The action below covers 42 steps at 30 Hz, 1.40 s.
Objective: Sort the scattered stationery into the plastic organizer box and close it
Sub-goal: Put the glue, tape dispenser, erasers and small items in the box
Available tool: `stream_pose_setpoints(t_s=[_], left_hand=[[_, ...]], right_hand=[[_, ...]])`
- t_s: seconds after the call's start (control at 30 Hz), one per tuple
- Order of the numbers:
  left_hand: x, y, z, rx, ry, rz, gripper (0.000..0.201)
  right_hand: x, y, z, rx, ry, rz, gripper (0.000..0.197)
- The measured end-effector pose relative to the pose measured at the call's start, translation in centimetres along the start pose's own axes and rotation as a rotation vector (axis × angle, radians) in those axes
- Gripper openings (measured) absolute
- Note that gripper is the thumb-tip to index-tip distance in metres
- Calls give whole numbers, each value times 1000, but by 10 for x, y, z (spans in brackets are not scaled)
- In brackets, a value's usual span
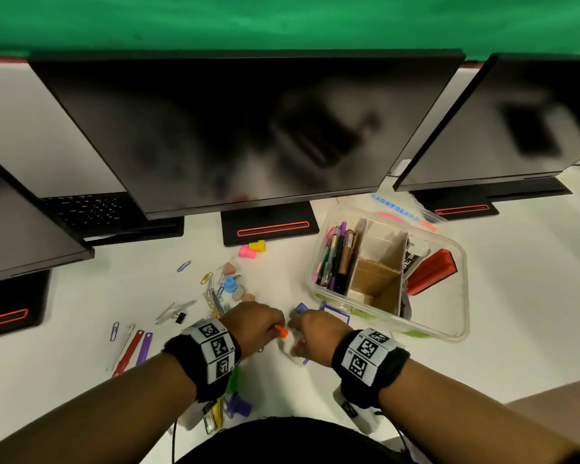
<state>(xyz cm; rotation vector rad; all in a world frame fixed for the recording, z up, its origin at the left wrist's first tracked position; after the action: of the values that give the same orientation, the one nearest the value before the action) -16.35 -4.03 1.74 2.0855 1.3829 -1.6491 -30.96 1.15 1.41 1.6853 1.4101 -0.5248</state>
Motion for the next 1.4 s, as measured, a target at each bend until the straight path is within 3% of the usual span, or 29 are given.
stream_pose_setpoints(t_s=[0.17, 0.33, 0.43, 0.57, 0.67, 0.77, 0.83, 0.93, 1.1, 1.27, 1.4], left_hand=[[-20, -20, -5, 69, -152, -115, 24], [-45, -32, -2, 107, -354, -336, 21], [-54, -36, 12, 89, -454, -305, 25], [-52, -33, 30, 116, -338, -77, 32], [-46, -35, 35, 164, -239, 40, 33], [-47, -41, 35, 171, -235, 91, 34], [-50, -44, 34, 162, -227, 121, 34], [-54, -47, 35, 136, -188, 133, 32], [-56, -50, 36, 131, -137, 131, 30], [-56, -53, 33, 119, -124, 119, 31], [-57, -54, 32, 114, -122, 98, 31]], right_hand=[[-7, 0, -7, -20, -73, 207, 38], [-35, -9, -26, -15, -285, 319, 40], [-50, -18, -40, 50, -371, 363, 44], [-74, -44, -65, 109, -474, 512, 36], [-93, -76, -83, 199, -687, 726, 20], [-101, -116, -92, 417, -863, 679, 18], [-101, -137, -92, 582, -835, 567, 20], [-100, -148, -87, 713, -659, 421, 17], [-98, -149, -77, 750, -362, 222, 13], [-107, -139, -68, 791, -111, 90, 38], [-109, -139, -63, 817, -37, 120, 43]])
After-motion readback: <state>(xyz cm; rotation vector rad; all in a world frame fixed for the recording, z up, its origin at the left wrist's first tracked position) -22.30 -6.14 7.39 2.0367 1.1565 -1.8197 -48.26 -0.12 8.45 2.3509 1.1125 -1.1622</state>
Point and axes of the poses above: each hand's wrist, its own z-axis towards the middle knuckle, its own x-axis out of the palm, y = z × x, the point moved 1 cm from there along z, towards the middle knuckle, and after that the axes turned 1 degree about -x, right-handed, at the moved point
